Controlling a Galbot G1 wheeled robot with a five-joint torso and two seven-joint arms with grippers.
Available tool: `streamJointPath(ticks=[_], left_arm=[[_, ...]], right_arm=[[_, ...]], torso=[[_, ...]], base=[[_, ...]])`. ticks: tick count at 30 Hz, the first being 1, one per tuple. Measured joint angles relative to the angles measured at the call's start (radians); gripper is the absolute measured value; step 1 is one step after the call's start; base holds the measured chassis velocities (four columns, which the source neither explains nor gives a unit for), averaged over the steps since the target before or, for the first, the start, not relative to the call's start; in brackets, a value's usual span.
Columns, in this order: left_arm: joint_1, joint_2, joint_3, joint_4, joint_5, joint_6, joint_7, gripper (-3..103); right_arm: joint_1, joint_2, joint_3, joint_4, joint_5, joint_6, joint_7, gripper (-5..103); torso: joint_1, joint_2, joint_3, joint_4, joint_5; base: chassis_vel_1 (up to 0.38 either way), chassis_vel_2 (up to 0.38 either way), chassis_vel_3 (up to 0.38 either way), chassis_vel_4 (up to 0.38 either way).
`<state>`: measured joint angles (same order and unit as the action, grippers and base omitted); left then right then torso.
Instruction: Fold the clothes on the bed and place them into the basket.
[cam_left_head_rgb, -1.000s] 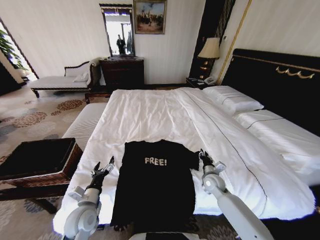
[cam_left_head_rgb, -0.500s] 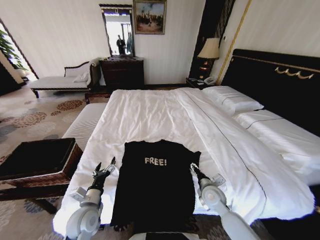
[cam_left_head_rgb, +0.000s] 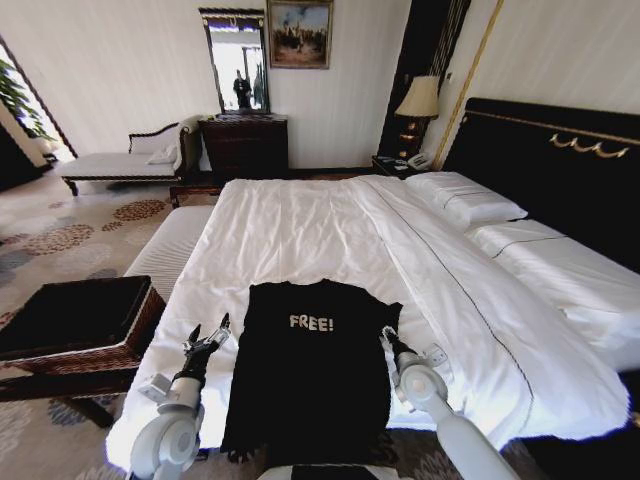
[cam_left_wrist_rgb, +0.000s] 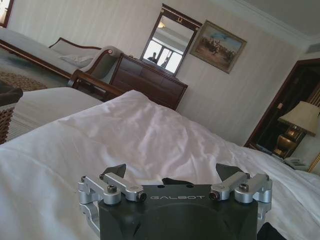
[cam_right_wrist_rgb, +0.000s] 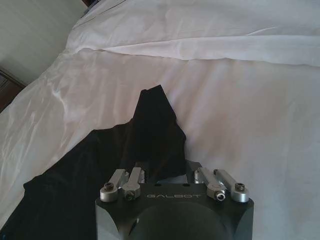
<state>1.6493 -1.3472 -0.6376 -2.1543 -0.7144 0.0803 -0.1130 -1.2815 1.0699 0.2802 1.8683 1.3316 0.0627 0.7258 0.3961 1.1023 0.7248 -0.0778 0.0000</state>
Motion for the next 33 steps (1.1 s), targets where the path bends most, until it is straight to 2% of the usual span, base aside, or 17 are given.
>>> streamJointPath(ticks=[1,3,6,7,8,12,27,28,30,32,33], left_arm=[[0.0,0.0,0.0,0.001,0.0,0.0,0.0,100],[-0.002,0.0,0.002,0.002,0.0,0.0,0.0,100],[-0.003,-0.001,0.002,0.003,0.0,0.0,0.0,100],[-0.004,-0.001,0.003,0.005,0.0,0.0,0.0,100],[-0.006,0.0,0.004,0.007,-0.001,0.0,0.0,100],[-0.01,0.001,0.005,0.01,-0.003,0.0,0.0,100],[-0.009,0.012,-0.012,0.016,-0.021,0.0,-0.003,100],[-0.011,0.012,-0.015,0.022,-0.022,0.0,-0.009,100],[-0.014,0.011,-0.019,0.028,-0.022,0.002,-0.02,100],[-0.031,0.006,-0.037,0.055,-0.026,0.012,-0.052,100],[-0.04,0.003,-0.049,0.069,-0.036,0.018,-0.068,100]], right_arm=[[0.0,-0.001,0.0,-0.002,-0.004,0.003,0.0,40],[-0.002,-0.003,0.0,-0.003,-0.014,0.009,0.0,28],[-0.006,-0.003,0.001,-0.003,-0.019,0.01,0.001,24],[-0.015,-0.004,0.001,-0.003,-0.029,0.011,0.002,13],[-0.022,-0.004,0.001,-0.001,-0.035,0.011,0.002,8],[-0.045,-0.001,-0.001,0.012,-0.051,0.011,0.003,1],[-0.065,0.03,-0.004,0.021,-0.086,0.003,0.027,1],[-0.067,0.033,-0.004,0.026,-0.094,0.0,0.028,-2],[-0.069,0.036,-0.002,0.031,-0.104,-0.001,0.028,2],[-0.077,0.044,0.007,0.047,-0.15,-0.002,0.015,12],[-0.082,0.049,0.017,0.058,-0.178,-0.001,0.004,12]], torso=[[0.0,0.0,0.0,0.0,0.0],[0.0,0.0,0.0,0.0,-0.0001],[0.0,0.0,0.0,0.0,-0.0001],[0.0,0.0,0.0,0.0,0.0],[0.0,0.0,0.0,-0.0001,0.0],[0.0,0.0,0.0,-0.0001,-0.0001],[0.0,0.0,0.0,-0.0001,-0.0001],[0.0,0.0,0.0,0.0,-0.0001],[0.0,0.0,0.0,-0.0001,-0.0001],[0.0,0.0,0.0,0.0,-0.0001],[0.0,0.0,0.0,-0.0003,-0.0002]], base=[[0.0,0.0,0.0,0.0],[0.0,0.0,0.0,0.0],[0.0,0.0,0.0,0.0],[0.0,0.0,0.0,0.0],[0.0,0.0,0.0,0.0],[0.0,0.0,0.0,0.0],[0.0,0.0,0.0,0.0],[0.0,0.0,0.0,0.0],[0.0,0.0,0.0,0.0],[0.0,0.0,0.0,0.0],[0.0,0.0,0.0,0.0]])
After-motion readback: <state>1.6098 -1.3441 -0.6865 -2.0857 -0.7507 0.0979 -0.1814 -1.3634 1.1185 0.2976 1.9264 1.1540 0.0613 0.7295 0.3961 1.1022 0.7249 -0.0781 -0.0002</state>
